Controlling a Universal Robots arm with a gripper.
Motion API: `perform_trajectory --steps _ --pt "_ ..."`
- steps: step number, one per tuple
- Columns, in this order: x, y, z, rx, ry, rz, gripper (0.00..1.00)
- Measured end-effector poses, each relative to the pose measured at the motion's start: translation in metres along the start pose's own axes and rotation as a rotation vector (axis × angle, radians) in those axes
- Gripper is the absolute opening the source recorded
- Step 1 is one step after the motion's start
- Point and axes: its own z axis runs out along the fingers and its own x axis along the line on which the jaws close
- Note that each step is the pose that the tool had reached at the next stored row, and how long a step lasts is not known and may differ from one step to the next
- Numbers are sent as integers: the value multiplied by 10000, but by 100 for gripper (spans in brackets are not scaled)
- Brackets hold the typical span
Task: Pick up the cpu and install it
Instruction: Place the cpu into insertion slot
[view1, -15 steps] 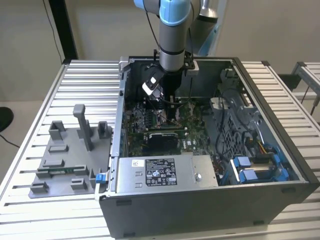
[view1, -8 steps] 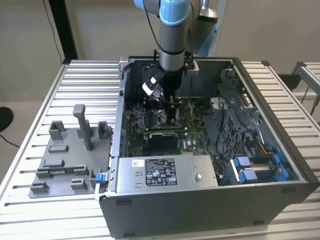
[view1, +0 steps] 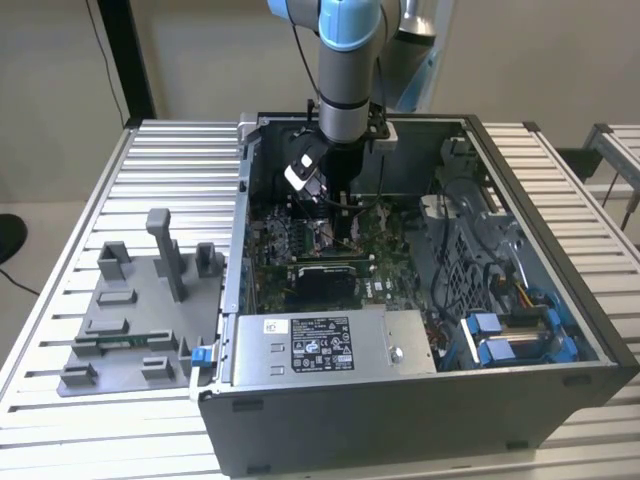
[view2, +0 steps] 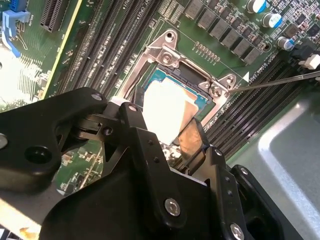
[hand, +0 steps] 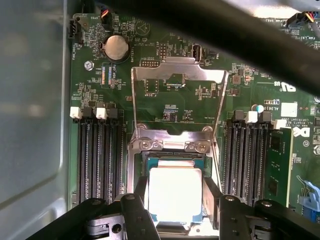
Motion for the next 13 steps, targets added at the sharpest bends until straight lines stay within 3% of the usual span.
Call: perform_trajectory --steps 13 --pt "10 0 6 0 -21 -1 0"
